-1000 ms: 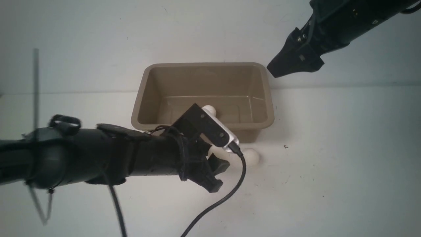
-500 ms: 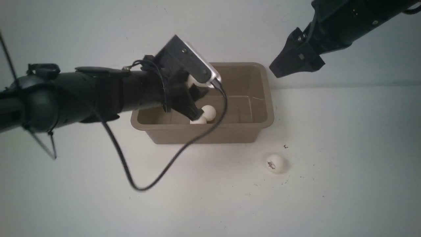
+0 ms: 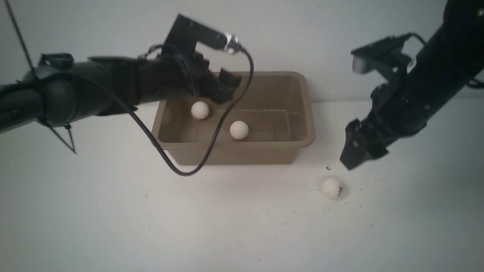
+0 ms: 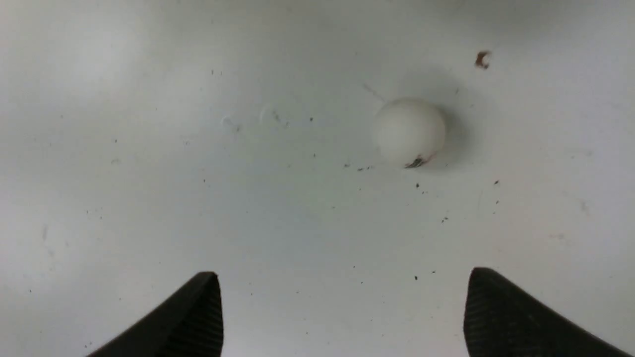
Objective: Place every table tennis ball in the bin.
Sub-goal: Use the right arm to clamp the table tennis ball closest to it
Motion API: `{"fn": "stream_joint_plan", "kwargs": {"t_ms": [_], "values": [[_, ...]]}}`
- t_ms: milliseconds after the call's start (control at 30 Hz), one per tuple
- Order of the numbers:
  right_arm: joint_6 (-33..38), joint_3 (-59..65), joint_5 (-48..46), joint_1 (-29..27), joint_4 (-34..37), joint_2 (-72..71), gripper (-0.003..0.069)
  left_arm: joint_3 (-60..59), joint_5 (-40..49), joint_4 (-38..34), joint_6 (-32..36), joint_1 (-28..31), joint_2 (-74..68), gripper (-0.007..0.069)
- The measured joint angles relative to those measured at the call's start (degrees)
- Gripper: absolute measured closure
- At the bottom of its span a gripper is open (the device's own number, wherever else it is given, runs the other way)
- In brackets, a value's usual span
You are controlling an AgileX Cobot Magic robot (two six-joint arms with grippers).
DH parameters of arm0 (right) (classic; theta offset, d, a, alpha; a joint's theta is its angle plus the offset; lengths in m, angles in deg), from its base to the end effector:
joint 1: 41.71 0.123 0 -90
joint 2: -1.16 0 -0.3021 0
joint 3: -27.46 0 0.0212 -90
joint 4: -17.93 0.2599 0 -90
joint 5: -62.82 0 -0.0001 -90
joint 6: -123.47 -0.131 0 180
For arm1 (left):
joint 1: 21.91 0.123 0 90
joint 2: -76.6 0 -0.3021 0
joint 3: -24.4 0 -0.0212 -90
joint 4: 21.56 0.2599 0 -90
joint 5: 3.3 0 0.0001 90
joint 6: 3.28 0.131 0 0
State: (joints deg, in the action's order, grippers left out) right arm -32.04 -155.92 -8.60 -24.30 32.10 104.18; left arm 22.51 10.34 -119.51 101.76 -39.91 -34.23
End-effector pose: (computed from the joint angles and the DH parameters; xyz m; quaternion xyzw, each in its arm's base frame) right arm 0.3237 0.1334 0.2690 -0.3257 0.9347 0.1146 0.0846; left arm 0.4417 -0.1758 0.2793 0.2412 0.7839 -0.1511 0.5519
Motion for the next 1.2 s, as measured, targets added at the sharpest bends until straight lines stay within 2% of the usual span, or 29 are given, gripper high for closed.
{"fn": "stream_joint_plan", "kwargs": {"t_ms": [433,633,833,1200], "values": [[2.3,1.6,11.3,0.0,-0.5,11.2,0.0069,0.4,4.8,7.8,-8.5,-3.9,17.2,0.0041],[3.1,1.6,18.9,0.0,-0.3,17.7,0.0069,0.4,9.4,18.7,-19.7,-4.1,21.0,0.0041],[3.6,1.5,25.7,0.0,-0.1,18.6,0.0069,0.4,13.2,25.9,-25.5,-4.1,21.2,0.0041],[1.5,1.4,23.9,0.0,-1.6,20.9,0.0071,0.4,14.6,28.2,-28.2,-4.1,21.2,0.0041]]}}
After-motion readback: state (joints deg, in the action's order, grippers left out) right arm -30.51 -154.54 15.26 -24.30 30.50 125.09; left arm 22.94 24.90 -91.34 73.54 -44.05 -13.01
